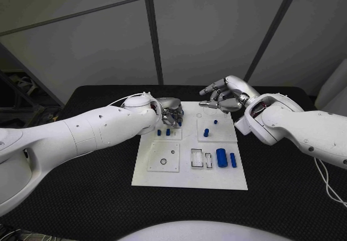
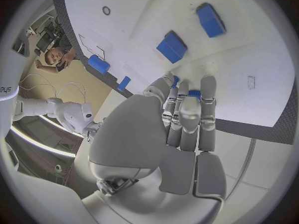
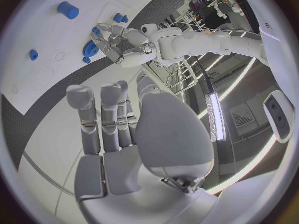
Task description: Assemble the parts on the task board
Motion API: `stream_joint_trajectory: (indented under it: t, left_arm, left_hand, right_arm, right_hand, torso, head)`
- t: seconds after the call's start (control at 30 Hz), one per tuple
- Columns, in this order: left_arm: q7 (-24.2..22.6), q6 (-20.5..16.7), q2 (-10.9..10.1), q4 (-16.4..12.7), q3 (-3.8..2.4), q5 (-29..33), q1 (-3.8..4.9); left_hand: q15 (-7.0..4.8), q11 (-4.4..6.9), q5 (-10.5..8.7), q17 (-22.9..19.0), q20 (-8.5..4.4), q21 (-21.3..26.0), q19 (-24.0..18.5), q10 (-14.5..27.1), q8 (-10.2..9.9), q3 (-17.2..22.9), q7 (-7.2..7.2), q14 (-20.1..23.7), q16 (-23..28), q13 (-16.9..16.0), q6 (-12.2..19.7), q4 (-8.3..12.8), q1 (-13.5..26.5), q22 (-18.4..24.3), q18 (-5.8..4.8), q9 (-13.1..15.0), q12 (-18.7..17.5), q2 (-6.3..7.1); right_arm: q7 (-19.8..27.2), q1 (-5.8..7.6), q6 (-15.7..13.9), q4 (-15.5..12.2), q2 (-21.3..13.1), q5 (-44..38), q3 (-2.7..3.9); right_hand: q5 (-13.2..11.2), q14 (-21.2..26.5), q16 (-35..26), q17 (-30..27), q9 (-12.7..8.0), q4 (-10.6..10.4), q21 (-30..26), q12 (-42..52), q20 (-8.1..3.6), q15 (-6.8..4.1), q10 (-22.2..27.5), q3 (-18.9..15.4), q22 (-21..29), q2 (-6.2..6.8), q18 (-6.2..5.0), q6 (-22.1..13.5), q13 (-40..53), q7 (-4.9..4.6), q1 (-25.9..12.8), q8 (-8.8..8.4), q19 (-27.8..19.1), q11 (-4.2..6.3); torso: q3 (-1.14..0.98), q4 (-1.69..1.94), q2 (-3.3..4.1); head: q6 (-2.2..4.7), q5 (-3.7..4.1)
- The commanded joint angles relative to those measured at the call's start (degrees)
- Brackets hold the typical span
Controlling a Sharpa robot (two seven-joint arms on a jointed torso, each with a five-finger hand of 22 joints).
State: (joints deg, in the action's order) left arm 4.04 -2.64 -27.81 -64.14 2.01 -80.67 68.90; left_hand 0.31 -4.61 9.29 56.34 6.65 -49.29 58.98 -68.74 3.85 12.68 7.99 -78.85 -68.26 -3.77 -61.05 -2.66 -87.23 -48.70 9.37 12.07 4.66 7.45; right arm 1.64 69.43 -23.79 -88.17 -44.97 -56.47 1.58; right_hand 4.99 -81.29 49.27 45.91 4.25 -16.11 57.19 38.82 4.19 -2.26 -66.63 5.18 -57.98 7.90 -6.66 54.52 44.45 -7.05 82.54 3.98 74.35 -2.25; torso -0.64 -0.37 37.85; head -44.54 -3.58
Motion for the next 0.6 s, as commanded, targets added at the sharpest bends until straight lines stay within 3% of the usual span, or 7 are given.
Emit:
stream_joint_trajectory:
  t: [0.03, 0.43, 0.6]
  left_arm:
    - [0.4, 0.9, 0.3, 0.1, 0.03, -0.4, -0.01]
    - [0.7, 2.1, 0.8, 0.8, 0.03, -0.4, -0.02]
    - [0.6, 2.4, 0.9, 1.0, 0.03, -0.4, -0.02]
  left_hand:
    - [-0.04, -0.01, 0.32, 0.2, -0.16, -0.4, 0.4, -0.4, 0.4, 0.4, 0.05, -0.5, -0.3, 0.0, -0.6, 0.1, 0.0, -0.2, 0.90, -0.1, 0.2, -0.70]
    - [-0.29, 0.22, 0.10, 2.0, -0.32, -3.2, 1.8, -1.4, 0.5, 2.1, -0.10, -1.4, -2.5, 0.0, -1.5, 0.8, 0.3, -3.0, 0.49, -0.7, 0.5, -1.55]
    - [-0.77, 0.78, -2.52, 3.7, -0.71, -5.5, 3.2, -3.1, 1.1, 4.1, -0.42, -2.4, -4.2, -0.2, -3.3, 2.0, -0.4, -5.4, 0.13, -0.8, 1.1, -2.79]
  right_arm:
    - [0.1, 0.11, -0.2, -0.1, 0.0, 0.1, 0.03]
    - [0.1, 0.11, -0.2, -0.1, 0.1, 0.1, 0.03]
    - [0.1, 0.11, -0.1, -0.1, 0.2, 0.1, 0.03]
  right_hand:
    - [0.4, -0.4, -0.2, 0.1, -0.1, 0.0, -0.2, 0.2, 0.05, 0.17, 0.2, 0.4, -0.1, -0.42, -0.44, 0.3, -0.1, 0.04, -0.1, -0.19, 0.3, 0.08]
    - [0.4, -0.4, -0.2, 0.1, -0.1, 0.0, -0.2, 0.2, 0.05, 0.17, 0.2, 0.4, -0.1, -0.42, -0.44, 0.3, -0.1, 0.04, -0.1, -0.19, 0.3, 0.08]
    - [0.4, -0.5, -0.1, 0.2, -0.1, 0.0, -0.2, 0.3, 0.04, 0.16, 0.2, 0.4, -0.2, -0.47, -0.42, 0.3, -0.1, 0.05, 0.0, -0.18, 0.4, 0.09]
  torso:
    - [-0.05, -0.04, 0.02]
    - [-0.03, -0.03, -0.03]
    - [-0.02, -0.04, -0.06]
  head:
    - [-0.11, 0.06]
    - [-0.21, -0.17]
    - [-0.26, -0.21]
